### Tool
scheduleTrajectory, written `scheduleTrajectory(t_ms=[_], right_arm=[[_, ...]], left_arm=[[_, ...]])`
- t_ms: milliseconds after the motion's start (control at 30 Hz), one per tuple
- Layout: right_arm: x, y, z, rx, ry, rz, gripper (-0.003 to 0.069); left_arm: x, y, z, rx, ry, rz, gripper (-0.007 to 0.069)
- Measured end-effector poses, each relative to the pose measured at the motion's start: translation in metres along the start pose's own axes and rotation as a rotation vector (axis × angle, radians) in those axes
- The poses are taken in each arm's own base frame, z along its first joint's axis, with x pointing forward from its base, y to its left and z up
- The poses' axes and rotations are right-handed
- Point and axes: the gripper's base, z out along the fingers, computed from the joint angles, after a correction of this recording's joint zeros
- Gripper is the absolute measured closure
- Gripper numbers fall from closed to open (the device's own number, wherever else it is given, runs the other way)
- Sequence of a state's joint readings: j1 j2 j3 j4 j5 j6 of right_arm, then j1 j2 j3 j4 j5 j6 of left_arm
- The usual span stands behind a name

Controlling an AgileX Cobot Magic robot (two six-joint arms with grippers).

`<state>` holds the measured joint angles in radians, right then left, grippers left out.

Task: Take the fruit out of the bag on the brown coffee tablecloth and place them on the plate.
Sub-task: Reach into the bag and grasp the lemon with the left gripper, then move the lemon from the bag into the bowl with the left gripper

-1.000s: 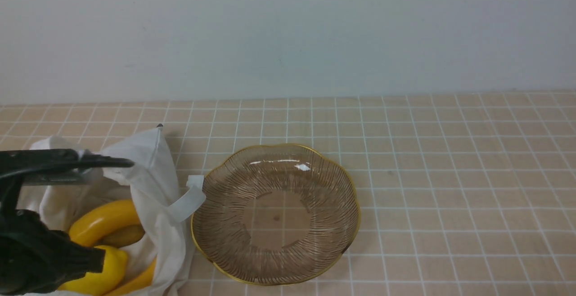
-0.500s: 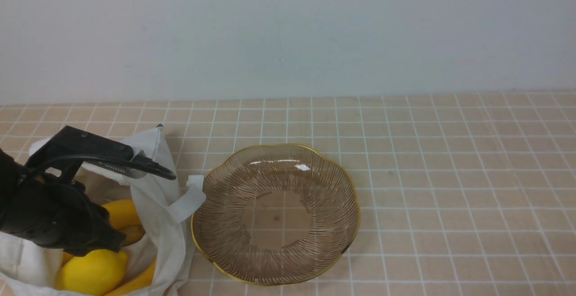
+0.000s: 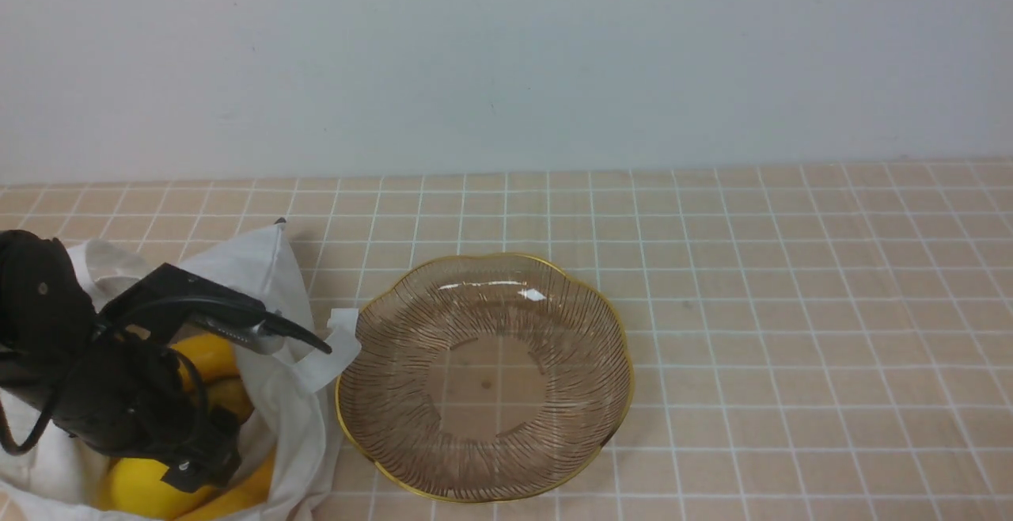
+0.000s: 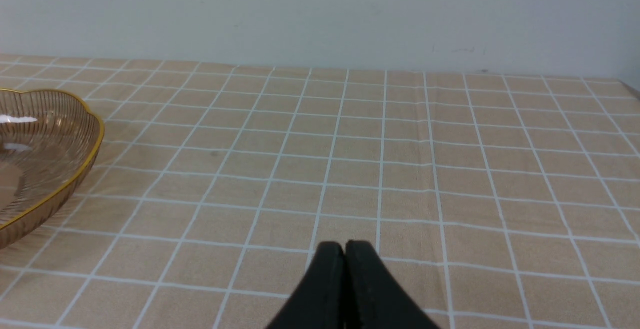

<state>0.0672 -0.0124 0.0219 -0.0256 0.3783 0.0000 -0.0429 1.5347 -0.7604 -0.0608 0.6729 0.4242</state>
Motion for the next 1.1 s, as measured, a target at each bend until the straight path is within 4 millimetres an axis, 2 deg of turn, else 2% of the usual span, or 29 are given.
scheduleTrajectory(t_ms=[100, 167, 200, 367, 467, 500, 600, 733, 867, 967, 1100], right_arm=[[0.0, 0.0, 0.0, 0.0, 0.0, 0.0, 0.0673], [0.0, 0.0, 0.0, 0.0, 0.0, 0.0, 0.0673], [0.0, 0.0, 0.0, 0.0, 0.0, 0.0, 0.0673], [0.0, 0.0, 0.0, 0.0, 0.0, 0.0, 0.0673], [0.0, 0.0, 0.0, 0.0, 0.0, 0.0, 0.0673], [0.0, 0.0, 0.0, 0.0, 0.0, 0.0, 0.0673], [0.0, 0.0, 0.0, 0.0, 0.0, 0.0, 0.0673], [0.0, 0.0, 0.0, 0.0, 0.0, 0.0, 0.0673], [0.0, 0.0, 0.0, 0.0, 0.0, 0.0, 0.0673], [0.0, 0.0, 0.0, 0.0, 0.0, 0.0, 0.0673], [0.0, 0.0, 0.0, 0.0, 0.0, 0.0, 0.0673]], left_arm=[[0.001, 0.002, 0.006, -0.013, 0.029, -0.004, -0.0027], [0.002, 0.004, 0.009, -0.026, 0.05, -0.025, 0.0032], [0.002, 0.004, 0.01, -0.031, 0.057, -0.045, 0.0099], [-0.002, -0.001, 0.005, -0.029, 0.074, -0.049, 0.0107], [-0.01, -0.011, -0.016, -0.029, 0.052, -0.021, 0.0107], [-0.011, -0.012, -0.018, -0.029, 0.049, -0.019, 0.0107], [-0.013, -0.021, -0.047, -0.03, -0.004, -0.004, 0.0107], [-0.008, -0.028, -0.073, -0.008, -0.058, -0.023, 0.0107], [0.002, -0.044, -0.102, 0.078, -0.137, -0.02, 0.0107], [0.005, -0.06, -0.124, 0.145, -0.28, 0.009, 0.0107], [-0.016, -0.085, -0.142, 0.266, -0.564, 0.029, 0.0107]])
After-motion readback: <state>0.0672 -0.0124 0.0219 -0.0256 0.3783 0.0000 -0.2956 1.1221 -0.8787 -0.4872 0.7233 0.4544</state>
